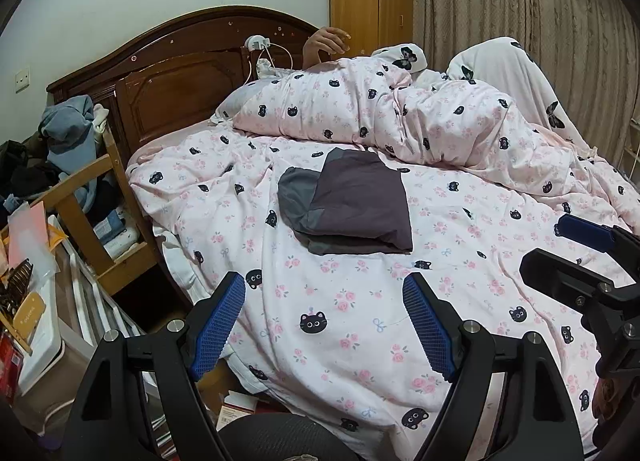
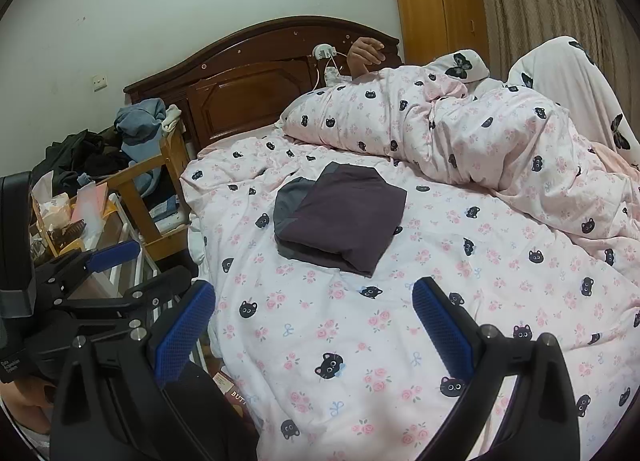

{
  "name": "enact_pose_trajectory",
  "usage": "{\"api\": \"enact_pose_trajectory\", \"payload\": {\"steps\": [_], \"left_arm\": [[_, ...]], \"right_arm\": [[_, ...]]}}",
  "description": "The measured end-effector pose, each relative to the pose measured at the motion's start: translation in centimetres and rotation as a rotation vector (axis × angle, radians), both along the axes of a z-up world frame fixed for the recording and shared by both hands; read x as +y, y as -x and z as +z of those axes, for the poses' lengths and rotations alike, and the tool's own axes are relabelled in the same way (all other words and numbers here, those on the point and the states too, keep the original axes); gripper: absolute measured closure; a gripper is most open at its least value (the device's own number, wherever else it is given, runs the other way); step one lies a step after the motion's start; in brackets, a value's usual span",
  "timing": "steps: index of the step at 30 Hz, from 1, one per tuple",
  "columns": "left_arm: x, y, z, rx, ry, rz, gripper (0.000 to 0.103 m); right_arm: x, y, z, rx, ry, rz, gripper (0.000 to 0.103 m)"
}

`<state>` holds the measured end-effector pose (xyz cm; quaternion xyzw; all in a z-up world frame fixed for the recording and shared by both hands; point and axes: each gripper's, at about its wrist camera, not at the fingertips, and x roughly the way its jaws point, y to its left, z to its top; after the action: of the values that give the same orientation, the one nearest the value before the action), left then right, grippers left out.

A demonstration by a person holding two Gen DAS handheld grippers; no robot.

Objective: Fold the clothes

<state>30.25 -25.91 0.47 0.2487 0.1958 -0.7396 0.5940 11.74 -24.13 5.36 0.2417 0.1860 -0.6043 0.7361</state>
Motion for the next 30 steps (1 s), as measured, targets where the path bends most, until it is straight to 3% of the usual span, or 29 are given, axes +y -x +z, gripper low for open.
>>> {"api": "enact_pose_trajectory", "payload": {"steps": [30], "left_arm": [[0.02,0.26,0.56,-0.008,0.006,-0.011,0.026]], "right_arm": [[0.05,0.31,0.24,-0.011,-0.003,0.004,0.002]]}}
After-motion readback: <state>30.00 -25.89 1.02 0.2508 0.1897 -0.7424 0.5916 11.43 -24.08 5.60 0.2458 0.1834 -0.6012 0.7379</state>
